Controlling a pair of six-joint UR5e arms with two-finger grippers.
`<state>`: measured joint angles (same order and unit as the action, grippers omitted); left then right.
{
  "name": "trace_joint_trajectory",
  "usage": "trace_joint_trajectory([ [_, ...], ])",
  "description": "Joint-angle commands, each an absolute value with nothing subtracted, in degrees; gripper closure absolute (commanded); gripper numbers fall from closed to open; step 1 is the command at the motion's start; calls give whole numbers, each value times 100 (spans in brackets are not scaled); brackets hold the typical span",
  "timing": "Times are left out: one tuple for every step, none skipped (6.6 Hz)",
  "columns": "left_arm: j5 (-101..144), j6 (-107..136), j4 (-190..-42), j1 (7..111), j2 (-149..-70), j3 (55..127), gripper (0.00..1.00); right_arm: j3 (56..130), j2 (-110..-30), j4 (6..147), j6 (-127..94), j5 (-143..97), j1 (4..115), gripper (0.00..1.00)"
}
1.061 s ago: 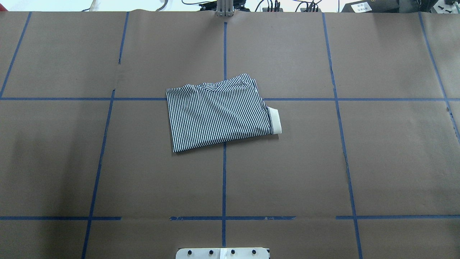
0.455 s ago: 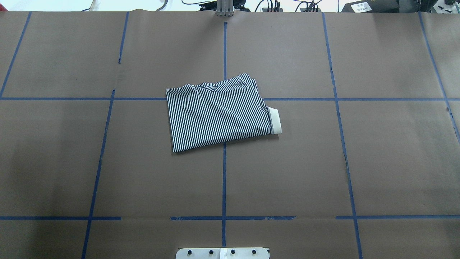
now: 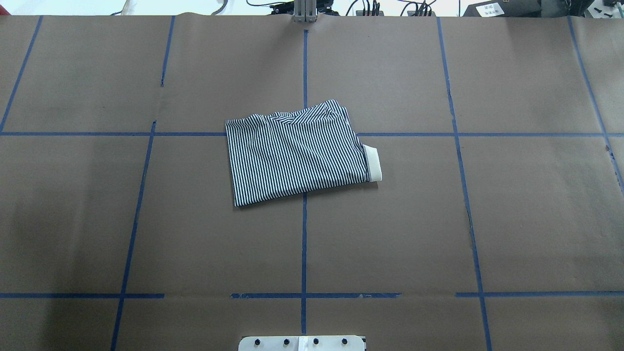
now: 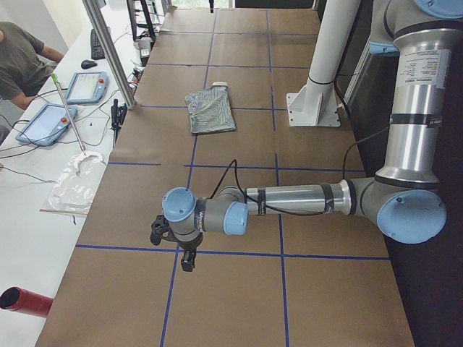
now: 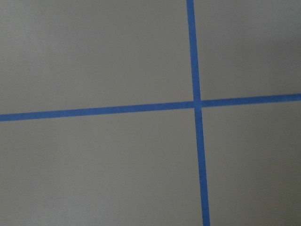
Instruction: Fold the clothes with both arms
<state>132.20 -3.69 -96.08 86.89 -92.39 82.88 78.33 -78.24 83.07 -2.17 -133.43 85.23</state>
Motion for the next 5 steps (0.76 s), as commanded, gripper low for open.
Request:
trace_joint_trajectory([
  [12876, -1029, -9132, 8710, -9430, 8271, 0, 7892, -7814, 8306, -220, -13350, 8517, 0],
  [12911, -1063, -9132, 8719, -9535, 8340, 0, 7980, -7840, 8306, -220, -13359, 8517, 0],
  [12929, -1072, -9149, 8719, -9536, 8297, 0, 7972, -7840, 8306, -220, -13359, 8517, 0],
  [12955, -1081, -9149, 8736, -9493, 8323, 0, 8041, -7831, 8314, -220, -13394, 8517, 0],
  [13077, -1098, -9149, 8771, -9449, 8358, 0, 8094, -7840, 8314, -220, -13403, 8543, 0],
])
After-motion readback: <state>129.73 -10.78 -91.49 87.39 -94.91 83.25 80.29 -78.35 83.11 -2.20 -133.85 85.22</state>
